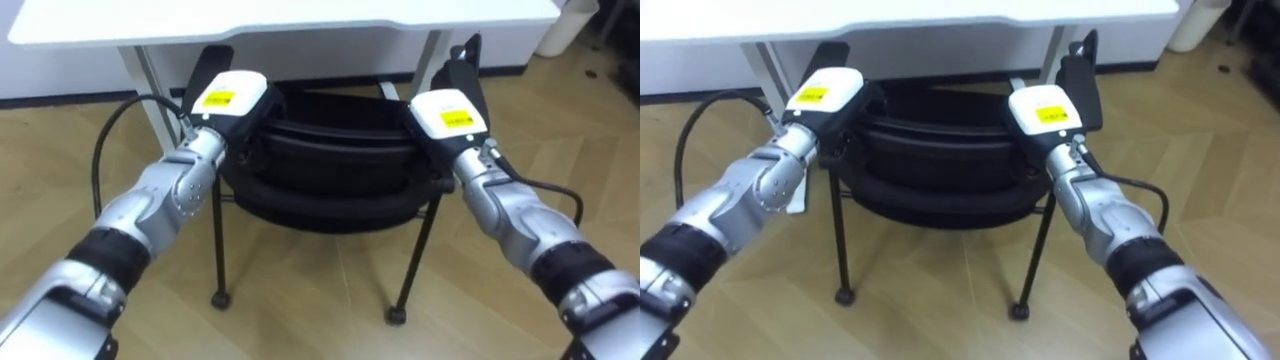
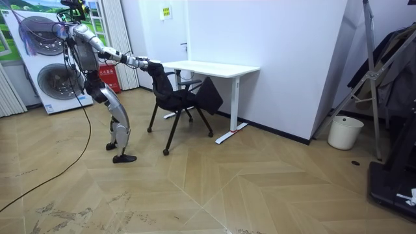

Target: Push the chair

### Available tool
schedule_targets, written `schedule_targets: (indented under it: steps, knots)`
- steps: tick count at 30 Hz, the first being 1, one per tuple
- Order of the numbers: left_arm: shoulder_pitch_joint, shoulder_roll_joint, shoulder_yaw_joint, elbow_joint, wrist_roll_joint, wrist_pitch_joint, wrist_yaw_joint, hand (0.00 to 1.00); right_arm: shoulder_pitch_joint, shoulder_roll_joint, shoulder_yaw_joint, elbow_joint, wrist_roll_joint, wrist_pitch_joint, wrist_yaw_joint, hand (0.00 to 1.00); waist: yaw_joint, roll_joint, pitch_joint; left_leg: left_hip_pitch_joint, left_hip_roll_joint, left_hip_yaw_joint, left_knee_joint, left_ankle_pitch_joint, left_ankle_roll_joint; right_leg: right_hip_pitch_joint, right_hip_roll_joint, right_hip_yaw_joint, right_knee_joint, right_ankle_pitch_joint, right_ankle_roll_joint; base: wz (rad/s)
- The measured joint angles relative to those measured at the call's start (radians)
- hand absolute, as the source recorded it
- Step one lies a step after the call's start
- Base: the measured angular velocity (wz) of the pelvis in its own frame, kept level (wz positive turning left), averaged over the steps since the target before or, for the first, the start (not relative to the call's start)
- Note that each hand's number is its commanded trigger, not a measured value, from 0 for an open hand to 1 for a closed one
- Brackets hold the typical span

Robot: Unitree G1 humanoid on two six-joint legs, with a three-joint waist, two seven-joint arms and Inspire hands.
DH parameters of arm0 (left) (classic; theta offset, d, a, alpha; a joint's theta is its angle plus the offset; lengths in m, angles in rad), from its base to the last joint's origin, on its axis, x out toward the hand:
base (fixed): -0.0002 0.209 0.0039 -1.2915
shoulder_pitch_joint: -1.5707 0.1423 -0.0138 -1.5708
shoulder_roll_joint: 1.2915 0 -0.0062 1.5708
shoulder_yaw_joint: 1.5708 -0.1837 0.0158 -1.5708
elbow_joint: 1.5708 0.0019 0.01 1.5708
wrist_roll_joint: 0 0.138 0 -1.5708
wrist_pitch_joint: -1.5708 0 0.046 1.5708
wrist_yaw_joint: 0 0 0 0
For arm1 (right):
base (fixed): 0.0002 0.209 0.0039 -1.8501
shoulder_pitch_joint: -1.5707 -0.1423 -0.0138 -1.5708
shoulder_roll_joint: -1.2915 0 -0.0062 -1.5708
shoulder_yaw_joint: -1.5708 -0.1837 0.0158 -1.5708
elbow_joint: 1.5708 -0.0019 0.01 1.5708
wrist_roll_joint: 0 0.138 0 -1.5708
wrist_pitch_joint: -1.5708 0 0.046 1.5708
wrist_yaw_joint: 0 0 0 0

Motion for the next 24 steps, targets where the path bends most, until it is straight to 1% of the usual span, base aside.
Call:
schedule_targets:
  steps: [4,6,7,8,10,11,15,16,17,18,19,20,21,22,23,24]
  knots:
    - [-0.001,-0.001,0.003,0.006,0.012,-0.002,0.020,1.00,-0.004,0.005,-0.015,0.001,-0.011,-0.007,0.003,1.00,-0.002,-0.001,0.0002,-0.001,0.006,0.001,0.015,0.000,0.000,0.004,0.004,-0.003,0.000,-0.007,0.001,0.03]
    - [-0.001,-0.003,0.002,0.016,0.012,-0.003,0.024,1.00,-0.003,0.011,-0.015,0.006,-0.011,-0.007,0.008,1.00,-0.008,0.000,0.0001,0.000,0.009,0.000,0.029,0.000,0.000,0.018,0.003,-0.014,0.006,-0.019,0.001,0.15]
    - [0.004,-0.001,0.003,0.014,0.012,-0.002,0.027,1.00,-0.001,0.015,-0.015,0.006,-0.011,-0.007,0.008,1.00,-0.012,0.000,0.0003,-0.003,0.016,0.000,0.041,0.000,0.000,0.025,0.005,-0.022,0.008,-0.027,-0.002,0.22]
    - [0.008,0.001,0.003,0.014,0.014,-0.002,0.030,1.00,0.000,0.022,-0.015,0.010,-0.013,-0.006,0.008,1.00,-0.025,-0.001,0.0005,-0.004,0.020,-0.001,0.051,0.000,0.001,0.039,0.006,-0.036,0.007,-0.033,-0.003,0.26]
    - [0.014,-0.001,0.003,0.018,0.015,-0.002,0.031,1.00,0.002,0.028,-0.015,0.017,-0.016,-0.006,0.013,1.00,-0.042,0.002,-0.0002,-0.003,0.023,-0.001,0.059,0.001,0.001,0.063,0.002,-0.062,0.006,-0.044,-0.001,0.37]
    - [0.015,-0.002,-0.003,0.026,0.014,-0.002,0.035,1.00,0.006,0.029,-0.015,0.017,-0.016,-0.006,0.014,1.00,-0.053,0.002,-0.0003,0.000,0.025,-0.001,0.064,0.005,0.008,0.075,0.001,-0.071,0.003,-0.048,-0.001,0.30]
    - [0.019,-0.003,-0.002,0.021,0.013,-0.001,0.037,1.00,0.015,0.029,-0.016,0.003,-0.019,-0.002,0.014,1.00,-0.059,0.006,-0.0024,-0.013,0.025,0.001,0.073,0.018,0.018,0.086,0.001,-0.083,-0.007,-0.051,-0.002,0.14]
    - [0.021,-0.001,-0.001,0.027,0.015,0.000,0.039,1.00,0.015,0.030,-0.016,0.005,-0.019,-0.002,0.014,1.00,-0.060,0.007,-0.0017,-0.038,0.024,0.002,0.102,0.033,0.036,0.096,-0.006,-0.086,-0.016,-0.047,-0.004,0.21]
    - [0.023,-0.007,0.000,0.025,0.017,0.000,0.041,1.00,0.016,0.026,-0.016,0.006,-0.019,-0.004,0.014,1.00,-0.067,0.006,-0.0008,-0.074,-0.011,0.006,0.093,0.030,0.042,0.098,-0.015,-0.081,-0.018,-0.050,-0.006,0.20]
    - [0.023,-0.014,0.000,0.022,0.018,0.002,0.041,1.00,0.017,0.020,-0.016,0.006,-0.018,-0.007,0.014,1.00,-0.072,0.006,-0.0012,-0.097,-0.037,0.013,0.064,0.034,0.048,0.098,-0.021,-0.080,-0.017,-0.054,-0.005,0.00]
    - [0.025,-0.030,-0.002,0.022,0.018,0.007,0.042,1.00,0.020,0.009,-0.018,0.007,-0.018,-0.009,0.014,1.00,-0.064,0.011,-0.0020,-0.135,-0.079,0.027,-0.003,0.091,0.101,0.097,-0.028,-0.067,-0.006,-0.061,0.006,-0.50]
    - [0.037,-0.038,-0.004,0.021,0.019,0.009,0.042,1.00,0.033,0.007,-0.018,0.008,-0.018,-0.009,0.014,1.00,-0.040,0.015,-0.0078,-0.138,-0.101,0.026,-0.034,0.171,0.136,0.096,-0.029,-0.039,0.007,-0.073,0.025,-0.62]
    - [0.039,-0.039,-0.009,0.022,0.019,0.009,0.042,1.00,0.043,0.007,-0.018,0.003,-0.018,-0.009,0.012,1.00,-0.033,0.012,-0.0154,-0.131,-0.106,0.032,-0.041,0.170,0.137,0.096,-0.029,-0.027,0.005,-0.074,0.034,-0.30]
    - [0.037,-0.039,-0.011,0.023,0.019,0.011,0.042,1.00,0.050,0.001,-0.018,-0.012,-0.018,-0.009,0.013,1.00,-0.043,0.009,-0.0186,-0.122,-0.119,0.030,-0.063,0.172,0.141,0.098,-0.018,-0.017,-0.013,-0.065,0.053,0.14]
    - [0.035,-0.037,-0.009,0.020,0.019,0.013,0.042,1.00,0.052,0.000,-0.018,-0.024,-0.019,-0.002,0.012,1.00,-0.045,0.010,-0.0193,-0.118,-0.126,0.033,-0.081,0.178,0.147,0.093,-0.011,-0.001,-0.028,-0.056,0.056,0.17]
    - [0.035,-0.036,-0.009,0.018,0.019,0.014,0.042,1.00,0.052,0.000,-0.018,-0.026,-0.020,0.000,0.010,1.00,-0.043,0.012,-0.0208,-0.118,-0.126,0.036,-0.085,0.178,0.147,0.091,-0.008,0.001,-0.038,-0.050,0.056,-0.12]
